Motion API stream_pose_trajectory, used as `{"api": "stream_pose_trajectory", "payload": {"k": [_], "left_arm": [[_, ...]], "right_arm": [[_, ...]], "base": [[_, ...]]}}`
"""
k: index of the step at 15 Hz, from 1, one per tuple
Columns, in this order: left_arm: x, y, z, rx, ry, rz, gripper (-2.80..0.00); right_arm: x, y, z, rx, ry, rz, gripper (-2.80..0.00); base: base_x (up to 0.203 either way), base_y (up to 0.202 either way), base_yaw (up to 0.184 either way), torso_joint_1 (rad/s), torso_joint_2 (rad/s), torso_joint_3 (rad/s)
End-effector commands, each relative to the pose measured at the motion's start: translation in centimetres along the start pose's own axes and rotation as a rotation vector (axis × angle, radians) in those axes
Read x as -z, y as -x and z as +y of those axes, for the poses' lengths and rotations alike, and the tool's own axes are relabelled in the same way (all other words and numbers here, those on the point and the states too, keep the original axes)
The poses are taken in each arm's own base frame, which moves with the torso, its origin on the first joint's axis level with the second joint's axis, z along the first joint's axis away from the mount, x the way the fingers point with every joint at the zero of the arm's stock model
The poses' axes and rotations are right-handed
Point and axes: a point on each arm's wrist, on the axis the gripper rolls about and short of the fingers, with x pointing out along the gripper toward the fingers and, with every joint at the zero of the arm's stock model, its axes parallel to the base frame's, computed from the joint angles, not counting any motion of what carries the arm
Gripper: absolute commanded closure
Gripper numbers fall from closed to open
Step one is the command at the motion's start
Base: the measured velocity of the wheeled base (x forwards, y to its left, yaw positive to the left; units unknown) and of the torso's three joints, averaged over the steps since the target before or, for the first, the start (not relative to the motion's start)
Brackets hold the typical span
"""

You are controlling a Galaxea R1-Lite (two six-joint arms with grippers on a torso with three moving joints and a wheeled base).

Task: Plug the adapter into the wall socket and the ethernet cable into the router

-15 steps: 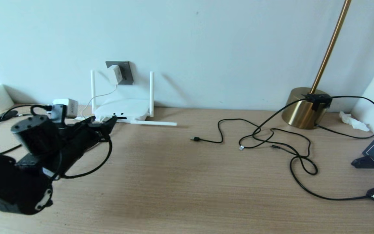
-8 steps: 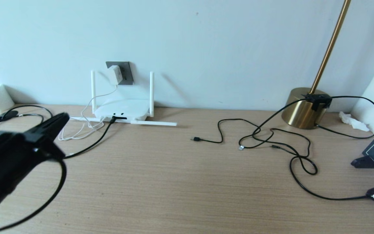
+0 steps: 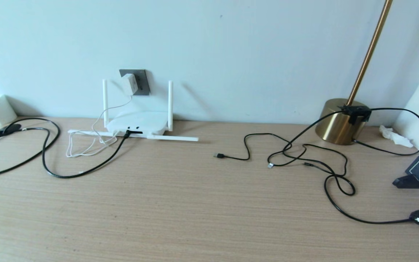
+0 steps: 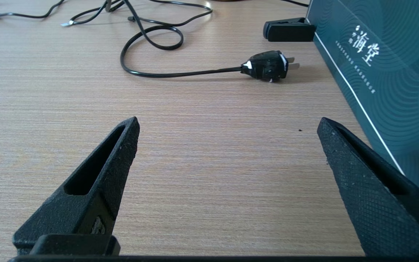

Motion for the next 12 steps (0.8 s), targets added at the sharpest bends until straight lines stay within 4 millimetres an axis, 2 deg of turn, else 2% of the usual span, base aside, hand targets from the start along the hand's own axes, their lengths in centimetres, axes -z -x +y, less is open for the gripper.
{"api": "stream_pose_trajectory", "payload": {"k": [1, 2, 3, 4, 6, 9, 12], "left_arm": [[1.5, 0.7, 0.2, -0.037, 0.052, -0.095, 0.00], [0.3, 0.9, 0.2, -0.031, 0.065, -0.240, 0.00], [-0.2, 1.0, 0.1, -0.015, 0.042, -0.312, 0.00], [0.0, 1.0, 0.1, 0.006, -0.004, -0.307, 0.00], [2.2, 0.5, -0.1, 0.084, -0.154, -0.133, 0.00], [2.5, 0.4, -0.2, 0.141, -0.184, -0.122, 0.00], [2.4, 0.4, -0.1, -0.024, -0.136, -0.114, 0.00]], "right_arm": [[0.3, -0.1, 0.0, 0.001, 0.000, 0.010, -2.80], [0.3, -0.1, 0.0, 0.001, 0.000, 0.010, -2.80], [0.3, -0.1, 0.0, 0.001, 0.000, 0.011, -2.80], [0.3, -0.1, 0.0, 0.001, 0.000, 0.012, -2.80], [0.3, -0.1, 0.0, 0.001, 0.000, 0.013, -2.80], [0.3, -0.1, 0.0, 0.001, 0.000, 0.011, -2.80], [0.3, -0.1, 0.0, 0.001, 0.005, 0.013, -2.80]], "base": [[0.000, 0.000, 0.000, 0.000, 0.00, 0.000], [0.000, 0.000, 0.000, 0.000, 0.00, 0.000], [0.000, 0.000, 0.000, 0.000, 0.00, 0.000], [0.000, 0.000, 0.000, 0.000, 0.00, 0.000], [0.000, 0.000, 0.000, 0.000, 0.00, 0.000], [0.000, 0.000, 0.000, 0.000, 0.00, 0.000], [0.000, 0.000, 0.000, 0.000, 0.00, 0.000]]}}
